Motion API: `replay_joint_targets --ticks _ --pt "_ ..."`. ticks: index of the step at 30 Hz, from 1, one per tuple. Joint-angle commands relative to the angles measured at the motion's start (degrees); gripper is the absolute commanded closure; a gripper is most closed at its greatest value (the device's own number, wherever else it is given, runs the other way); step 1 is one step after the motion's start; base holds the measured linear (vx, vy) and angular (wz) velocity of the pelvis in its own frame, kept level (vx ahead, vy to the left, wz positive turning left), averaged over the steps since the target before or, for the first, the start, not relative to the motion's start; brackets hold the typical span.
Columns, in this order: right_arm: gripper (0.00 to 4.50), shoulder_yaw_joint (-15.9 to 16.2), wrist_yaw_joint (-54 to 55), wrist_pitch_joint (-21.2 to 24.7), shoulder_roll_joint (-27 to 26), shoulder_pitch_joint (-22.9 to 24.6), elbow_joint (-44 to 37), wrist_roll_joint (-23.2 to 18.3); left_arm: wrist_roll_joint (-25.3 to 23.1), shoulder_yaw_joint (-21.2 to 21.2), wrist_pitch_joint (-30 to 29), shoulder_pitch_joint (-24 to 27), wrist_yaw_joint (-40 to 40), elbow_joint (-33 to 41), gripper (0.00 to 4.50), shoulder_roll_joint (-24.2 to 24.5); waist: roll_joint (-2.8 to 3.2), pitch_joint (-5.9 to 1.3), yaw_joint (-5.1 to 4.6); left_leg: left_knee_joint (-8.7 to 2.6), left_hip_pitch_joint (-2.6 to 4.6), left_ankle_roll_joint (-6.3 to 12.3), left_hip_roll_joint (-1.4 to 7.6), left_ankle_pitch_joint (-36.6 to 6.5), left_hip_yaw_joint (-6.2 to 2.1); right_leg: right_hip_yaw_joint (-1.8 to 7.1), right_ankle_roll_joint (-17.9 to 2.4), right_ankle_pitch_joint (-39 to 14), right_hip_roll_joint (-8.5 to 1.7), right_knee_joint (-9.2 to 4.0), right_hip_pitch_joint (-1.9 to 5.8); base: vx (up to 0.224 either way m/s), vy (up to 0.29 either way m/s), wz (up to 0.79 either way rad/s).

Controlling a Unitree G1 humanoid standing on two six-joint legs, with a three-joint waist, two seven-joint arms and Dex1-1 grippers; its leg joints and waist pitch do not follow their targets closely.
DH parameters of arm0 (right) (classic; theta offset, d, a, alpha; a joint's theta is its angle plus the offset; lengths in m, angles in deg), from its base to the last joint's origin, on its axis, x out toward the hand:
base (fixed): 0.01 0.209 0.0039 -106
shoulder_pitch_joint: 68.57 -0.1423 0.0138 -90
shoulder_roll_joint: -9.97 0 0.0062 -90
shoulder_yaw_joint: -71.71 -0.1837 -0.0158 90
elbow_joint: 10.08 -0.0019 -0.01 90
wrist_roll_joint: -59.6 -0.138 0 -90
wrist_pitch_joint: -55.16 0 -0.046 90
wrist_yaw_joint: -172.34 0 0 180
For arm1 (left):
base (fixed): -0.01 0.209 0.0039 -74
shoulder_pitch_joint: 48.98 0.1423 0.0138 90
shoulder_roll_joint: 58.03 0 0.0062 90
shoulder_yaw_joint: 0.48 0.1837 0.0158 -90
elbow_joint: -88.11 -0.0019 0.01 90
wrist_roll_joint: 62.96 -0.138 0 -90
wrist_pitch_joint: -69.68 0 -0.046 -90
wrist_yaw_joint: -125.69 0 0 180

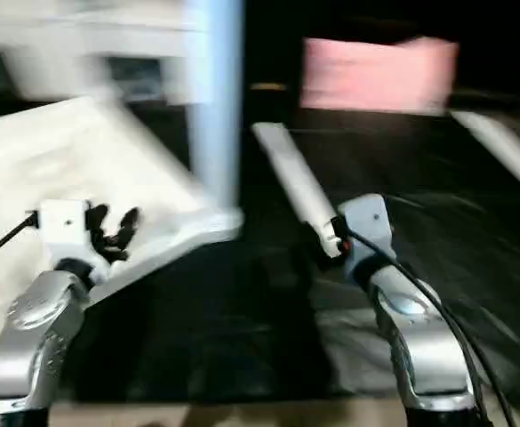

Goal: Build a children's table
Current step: Move to table

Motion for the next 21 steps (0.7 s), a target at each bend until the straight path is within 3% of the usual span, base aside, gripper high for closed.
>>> replay_joint_targets --ticks 1,2,4,5,6,7,8,9,11,13,14,21 --pt "0.00 -1.1 -0.2 0.8 0.8 0.0 0.7 -0.3 -0.1 1.1 -0.2 -0.8 -0.4 0.9 1.77 -0.4 0.70 -1.44 -0.69 -5.47 1.95 2.71 6.25 -15.4 -0.08 4.45 -10.9 -9.5 -3.27 -4.00 1.29 -0.071 -0.003 0.14" --pt "0.00 -0.7 -0.5 0.7 1.1 -0.1 0.7 0.1 -0.2 1.3 -0.6 -0.8 -0.7 1.4 1.77 -0.3 0.84 -1.28 -0.07 -6.16 2.69 -3.68 6.15 -27.6 1.99 4.82 -10.4 -17.7 -3.74 -5.21 0.83 -0.071 -0.003 0.14" --pt "0.00 -0.5 -0.3 0.6 1.0 -0.2 0.8 0.3 -0.2 1.3 -0.9 -0.8 -0.7 1.6 1.77 -0.1 0.47 -0.94 -0.42 -6.55 2.83 -5.98 6.17 -32.4 2.90 4.91 -8.2 -23.4 -3.74 -5.92 0.42 -0.083 0.008 0.05" --pt "0.00 -0.5 -0.2 0.6 1.0 -0.2 0.8 0.3 -0.2 1.3 -1.0 -0.8 -0.7 1.6 1.77 -0.1 0.34 -1.18 -0.37 -6.76 2.94 -6.69 6.12 -32.8 3.39 5.46 -6.4 -26.3 -3.78 -6.12 0.24 -0.079 0.018 0.01" --pt "0.00 -0.4 -0.1 0.6 0.8 -0.3 0.8 0.3 -0.3 1.3 -1.1 -0.9 -0.7 1.8 1.77 0.0 0.24 -1.59 -0.67 -7.01 2.42 -6.49 6.16 -30.4 3.68 5.76 -5.6 -25.0 -3.69 -5.86 0.58 0.000 0.000 0.00" --pt "0.00 -0.4 0.0 0.6 0.7 -0.4 0.9 0.3 -0.2 1.3 -1.2 -0.9 -0.7 1.8 1.77 0.0 0.37 -2.01 -0.77 -7.32 1.45 -5.99 6.21 -26.0 3.76 5.94 -5.6 -20.6 -3.48 -5.25 1.14 0.000 0.000 0.00" --pt "0.00 -0.4 0.0 0.6 0.7 -0.4 1.0 0.4 -0.2 1.3 -1.3 -1.0 -0.6 1.9 1.77 0.1 0.40 -2.21 -0.78 -7.30 1.22 -5.67 6.23 -23.8 3.86 6.04 -5.8 -18.1 -3.36 -4.98 1.15 0.000 0.000 0.00" --pt "0.00 -0.3 0.1 0.6 0.6 -0.4 1.0 0.4 -0.2 1.3 -1.4 -1.0 -0.6 1.9 1.77 0.1 0.29 -2.10 -0.85 -7.37 1.16 -5.06 6.18 -22.2 4.16 6.20 -6.1 -16.0 -3.09 -4.81 0.85 0.000 0.000 0.00" --pt "0.00 -0.3 0.2 0.7 0.5 -0.5 1.1 0.3 -0.2 1.4 -1.6 -1.1 -0.6 2.1 1.77 0.3 0.23 -1.98 -0.95 -7.24 1.57 -4.69 6.13 -23.1 4.59 6.57 -6.6 -17.5 -3.09 -5.05 0.28 0.000 0.000 0.00" --pt "0.00 -0.3 0.3 0.7 0.5 -0.5 1.1 0.3 -0.2 1.5 -1.7 -1.1 -0.7 2.1 1.77 0.3 0.12 -2.24 -1.05 -7.06 1.49 -3.99 6.17 -21.3 4.96 6.82 -7.2 -16.6 -3.24 -4.99 0.33 0.000 0.000 0.00" --pt "0.00 -0.3 0.3 0.7 0.4 -0.5 1.2 0.4 -0.3 1.7 -1.9 -1.1 -0.7 2.3 1.77 0.4 0.14 -2.69 -1.12 -6.86 1.04 -2.79 6.23 -16.3 5.35 6.87 -7.7 -11.7 -3.05 -4.44 0.57 0.000 0.000 0.00" --pt "0.00 -0.3 0.6 0.6 0.3 -0.3 1.4 0.5 -0.4 2.2 -2.4 -1.3 -0.7 2.5 1.77 0.7 0.18 -3.19 -0.91 -6.26 1.33 0.62 6.22 -6.1 6.32 7.11 -11.1 2.5 -2.58 -3.38 0.76 0.000 0.000 0.00"
